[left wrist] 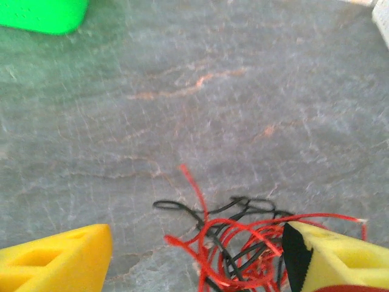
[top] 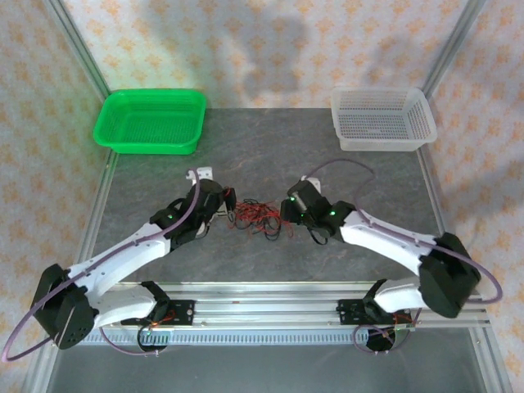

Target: Untangle the cables

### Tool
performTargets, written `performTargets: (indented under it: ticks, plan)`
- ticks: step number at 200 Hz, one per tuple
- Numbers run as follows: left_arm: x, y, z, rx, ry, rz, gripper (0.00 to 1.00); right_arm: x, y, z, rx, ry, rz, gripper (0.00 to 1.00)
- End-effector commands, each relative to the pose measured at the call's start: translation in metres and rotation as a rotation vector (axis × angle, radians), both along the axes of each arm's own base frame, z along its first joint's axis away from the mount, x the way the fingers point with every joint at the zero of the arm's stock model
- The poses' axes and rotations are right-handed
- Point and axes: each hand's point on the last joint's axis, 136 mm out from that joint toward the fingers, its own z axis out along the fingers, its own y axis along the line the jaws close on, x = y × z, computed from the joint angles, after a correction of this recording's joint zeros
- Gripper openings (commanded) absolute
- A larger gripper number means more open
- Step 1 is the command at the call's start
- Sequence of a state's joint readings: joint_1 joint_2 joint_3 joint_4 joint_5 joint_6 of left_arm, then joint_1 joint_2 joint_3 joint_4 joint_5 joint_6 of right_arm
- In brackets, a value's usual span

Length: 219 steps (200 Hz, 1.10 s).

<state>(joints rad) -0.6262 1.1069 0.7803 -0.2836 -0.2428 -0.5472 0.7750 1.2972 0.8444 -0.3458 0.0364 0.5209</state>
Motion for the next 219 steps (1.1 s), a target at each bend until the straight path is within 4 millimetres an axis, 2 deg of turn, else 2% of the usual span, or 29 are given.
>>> performTargets:
  ticks: [1, 9, 23, 24, 32, 48, 81, 106, 120, 137, 182, 207, 219]
  plan:
    - [-0.004, 0.017, 0.025, 0.053, -0.022, 0.038, 0.77, -0.004, -0.006, 0.030, 0.071, -0.024, -0.041, 0.65]
    - [-0.005, 0.018, 0.031, 0.054, -0.027, 0.037, 0.78, -0.006, -0.003, 0.039, 0.109, -0.030, -0.030, 0.66]
    - [-0.005, 0.020, 0.037, 0.064, -0.029, 0.039, 0.79, -0.009, 0.006, 0.042, 0.146, -0.024, -0.009, 0.68]
    - [-0.005, 0.020, 0.037, 0.066, -0.029, 0.039, 0.80, -0.010, 0.006, 0.047, 0.158, -0.034, -0.006, 0.68]
    - [-0.006, 0.021, 0.037, 0.079, -0.021, 0.041, 0.81, -0.012, 0.012, 0.056, 0.188, -0.045, 0.011, 0.70]
    - [-0.007, 0.024, 0.031, 0.111, 0.010, 0.049, 0.83, -0.015, 0.023, 0.060, 0.203, -0.045, 0.036, 0.71]
    - [-0.014, 0.018, -0.008, 0.146, 0.184, 0.031, 0.84, -0.016, 0.060, 0.047, 0.215, -0.005, 0.111, 0.71]
    - [-0.031, 0.016, -0.044, 0.172, 0.334, 0.001, 0.83, -0.018, 0.092, 0.040, 0.282, 0.025, 0.189, 0.71]
    - [-0.042, 0.024, -0.055, 0.188, 0.380, 0.027, 0.83, -0.017, 0.103, 0.037, 0.300, 0.036, 0.216, 0.71]
    - [-0.053, 0.030, -0.058, 0.183, 0.400, 0.031, 0.84, -0.013, 0.108, 0.030, 0.287, 0.042, 0.225, 0.71]
    - [-0.082, -0.016, -0.064, -0.092, 0.458, -0.178, 0.87, -0.013, 0.123, 0.034, 0.263, 0.014, 0.337, 0.72]
    - [-0.105, -0.032, -0.073, -0.204, 0.534, -0.254, 0.99, -0.018, 0.128, 0.038, 0.225, -0.019, 0.446, 0.72]
    - [-0.113, -0.037, -0.073, -0.254, 0.545, -0.281, 0.99, -0.021, 0.129, 0.038, 0.213, -0.024, 0.485, 0.73]
